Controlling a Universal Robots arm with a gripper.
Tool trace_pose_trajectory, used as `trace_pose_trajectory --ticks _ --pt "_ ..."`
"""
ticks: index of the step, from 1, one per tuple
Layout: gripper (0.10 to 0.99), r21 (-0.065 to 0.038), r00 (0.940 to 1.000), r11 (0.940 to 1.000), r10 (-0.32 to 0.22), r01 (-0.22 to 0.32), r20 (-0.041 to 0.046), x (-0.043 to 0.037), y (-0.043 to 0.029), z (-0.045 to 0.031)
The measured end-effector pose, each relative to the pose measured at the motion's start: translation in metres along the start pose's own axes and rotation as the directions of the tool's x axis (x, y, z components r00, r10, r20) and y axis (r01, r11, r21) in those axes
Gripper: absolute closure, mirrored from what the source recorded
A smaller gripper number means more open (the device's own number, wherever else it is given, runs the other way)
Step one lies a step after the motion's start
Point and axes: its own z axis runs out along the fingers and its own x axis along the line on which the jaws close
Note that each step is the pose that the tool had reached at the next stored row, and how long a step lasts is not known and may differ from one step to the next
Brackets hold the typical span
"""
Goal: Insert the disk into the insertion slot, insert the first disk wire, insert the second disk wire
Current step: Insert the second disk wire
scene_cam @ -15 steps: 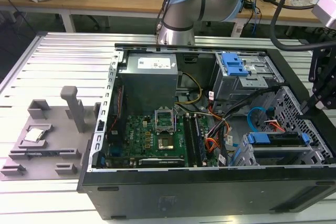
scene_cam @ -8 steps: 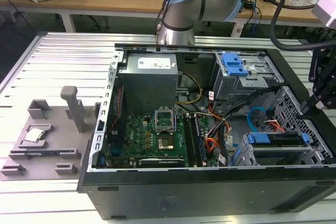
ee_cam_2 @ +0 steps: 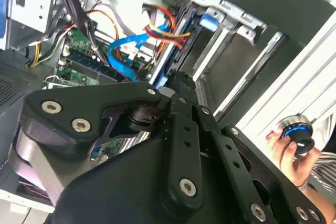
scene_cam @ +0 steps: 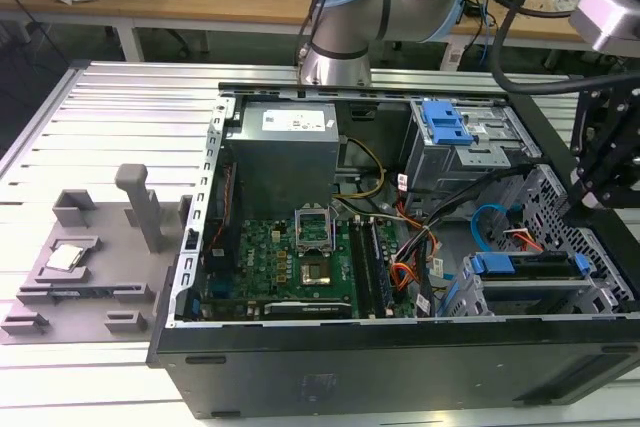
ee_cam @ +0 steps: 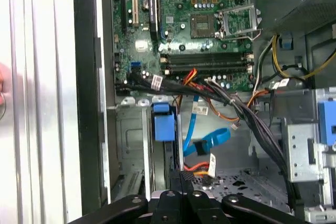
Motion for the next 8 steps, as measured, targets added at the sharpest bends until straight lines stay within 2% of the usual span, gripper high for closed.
trace_pose_trajectory --ticks 1,2,3,5,8 --pt "0.98 0.0 1.0 1.0 0.0 0.0 0.0 -0.0042 0.0086 0.0016" --pt "0.98 0.0 1.0 1.0 -0.001 0.001 0.0001 -0.0058 0.0119 0.0023" --pt "0.98 0.0 1.0 1.0 -0.001 0.001 0.0 -0.007 0.0141 0.0029" --pt "0.98 0.0 1.0 1.0 -0.008 0.008 -0.0003 -0.011 0.0178 0.009" --pt "0.98 0.001 0.9995 0.9995 -0.033 0.033 -0.0015 -0.0148 0.0193 0.0126"
